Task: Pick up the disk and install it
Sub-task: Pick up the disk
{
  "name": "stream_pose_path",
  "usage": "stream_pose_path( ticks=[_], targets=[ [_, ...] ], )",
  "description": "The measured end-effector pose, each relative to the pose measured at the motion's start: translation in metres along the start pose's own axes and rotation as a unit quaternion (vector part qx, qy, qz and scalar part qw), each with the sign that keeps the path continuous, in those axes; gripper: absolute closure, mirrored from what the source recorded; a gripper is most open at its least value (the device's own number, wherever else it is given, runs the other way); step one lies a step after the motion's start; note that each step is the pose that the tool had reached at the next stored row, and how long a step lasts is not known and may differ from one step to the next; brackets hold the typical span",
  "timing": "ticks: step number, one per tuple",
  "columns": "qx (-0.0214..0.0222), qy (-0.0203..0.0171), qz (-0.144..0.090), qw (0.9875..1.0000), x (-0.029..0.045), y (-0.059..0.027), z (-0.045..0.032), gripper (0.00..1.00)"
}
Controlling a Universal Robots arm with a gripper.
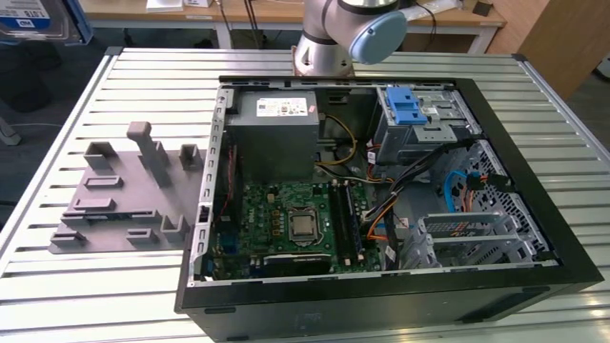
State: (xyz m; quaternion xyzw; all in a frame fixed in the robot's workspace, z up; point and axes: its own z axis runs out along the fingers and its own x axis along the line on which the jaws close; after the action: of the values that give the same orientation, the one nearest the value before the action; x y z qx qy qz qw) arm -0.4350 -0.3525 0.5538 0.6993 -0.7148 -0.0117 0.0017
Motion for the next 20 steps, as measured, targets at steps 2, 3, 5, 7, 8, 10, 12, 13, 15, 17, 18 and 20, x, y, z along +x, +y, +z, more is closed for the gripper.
stream_pose_path(
  ticks=[2,3,5,7,8,10,12,13,15,17,18,20],
  targets=[
    [0.0000,0.0000,0.000,1.0000,0.0001,-0.0031,-0.0001,0.63],
    [-0.0001,0.0000,0.000,1.0000,0.0001,-0.0049,-0.0002,0.63],
    [0.0000,0.0000,0.000,1.0000,0.0000,-0.0089,-0.0002,0.63],
    [0.0000,0.0000,0.000,1.0000,-0.0001,-0.0118,-0.0002,0.63],
    [0.0000,0.0000,0.000,1.0000,-0.0001,-0.0131,-0.0002,0.63],
    [0.0000,0.0000,0.000,1.0000,0.0008,-0.0149,-0.0003,0.63],
    [-0.0001,0.0000,0.000,1.0000,0.0035,-0.0163,-0.0003,0.63],
    [-0.0001,0.0000,0.000,1.0000,0.0055,-0.0171,-0.0003,0.63],
    [0.0000,0.0000,0.000,1.0000,0.0101,-0.0183,-0.0001,0.63],
    [-0.0001,0.0000,0.000,1.0000,0.0148,-0.0196,-0.0001,0.63],
    [-0.0001,0.0000,0.000,1.0000,0.0165,-0.0206,-0.0001,0.63],
    [-0.0001,-0.0001,0.000,1.0000,0.0184,-0.0240,-0.0002,0.63]
  ],
)
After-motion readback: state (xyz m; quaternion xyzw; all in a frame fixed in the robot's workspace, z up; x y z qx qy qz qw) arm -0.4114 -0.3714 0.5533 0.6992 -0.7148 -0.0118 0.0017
